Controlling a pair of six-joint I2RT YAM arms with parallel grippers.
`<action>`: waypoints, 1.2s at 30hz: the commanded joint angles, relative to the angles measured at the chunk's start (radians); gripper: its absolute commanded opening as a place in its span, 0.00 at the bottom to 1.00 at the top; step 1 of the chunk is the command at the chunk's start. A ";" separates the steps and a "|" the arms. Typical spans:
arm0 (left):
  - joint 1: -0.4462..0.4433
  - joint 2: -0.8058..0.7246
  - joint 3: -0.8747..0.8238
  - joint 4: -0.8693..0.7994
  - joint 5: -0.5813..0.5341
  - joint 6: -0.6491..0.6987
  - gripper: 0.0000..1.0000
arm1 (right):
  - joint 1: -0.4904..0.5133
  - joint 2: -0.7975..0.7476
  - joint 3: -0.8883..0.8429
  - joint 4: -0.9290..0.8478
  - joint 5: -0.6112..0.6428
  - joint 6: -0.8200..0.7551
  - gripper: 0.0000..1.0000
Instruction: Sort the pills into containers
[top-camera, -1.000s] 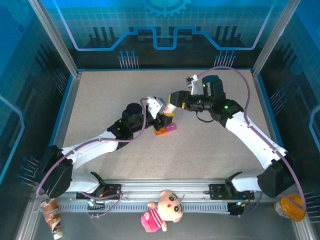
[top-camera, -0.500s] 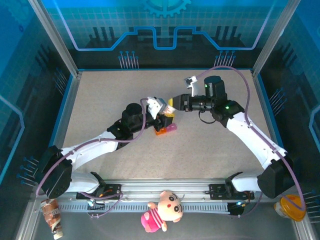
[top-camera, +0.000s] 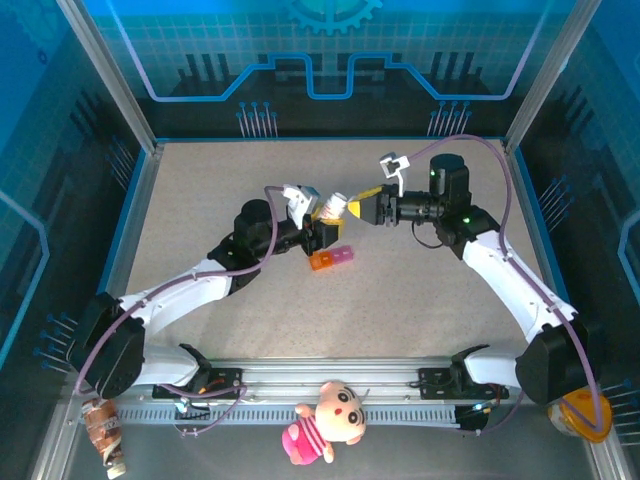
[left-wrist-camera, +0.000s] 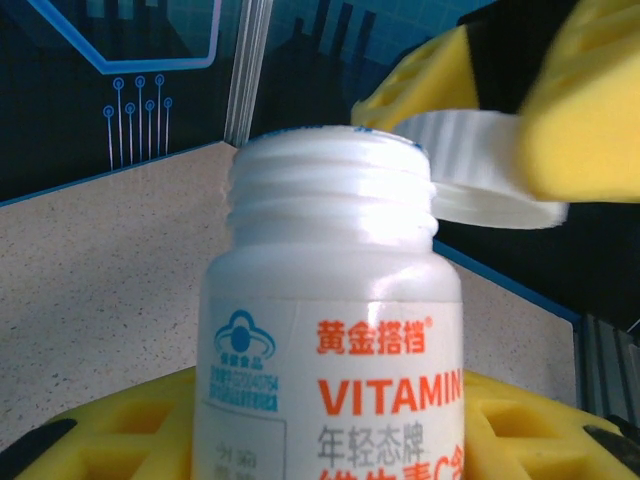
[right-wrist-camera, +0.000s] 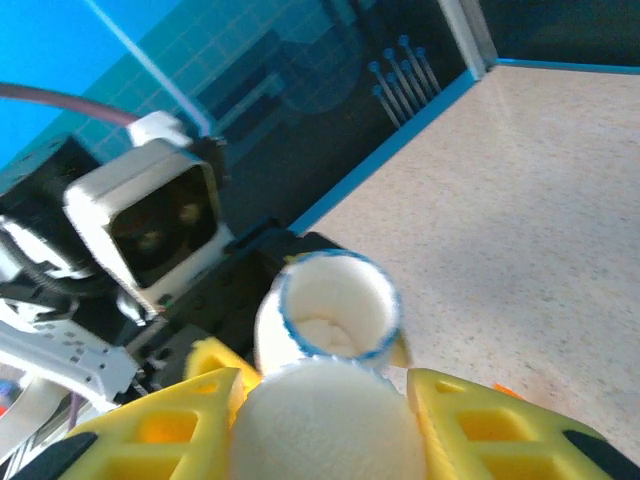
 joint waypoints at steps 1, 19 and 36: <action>-0.001 -0.054 -0.007 0.040 -0.043 0.001 0.00 | -0.050 -0.023 -0.013 -0.063 0.163 0.022 0.38; 0.000 -0.130 -0.095 -0.037 -0.163 0.051 0.00 | -0.010 0.331 -0.093 -0.304 0.994 0.167 0.36; 0.001 -0.153 -0.117 -0.048 -0.179 0.049 0.00 | 0.009 0.519 -0.004 -0.367 1.004 0.233 0.67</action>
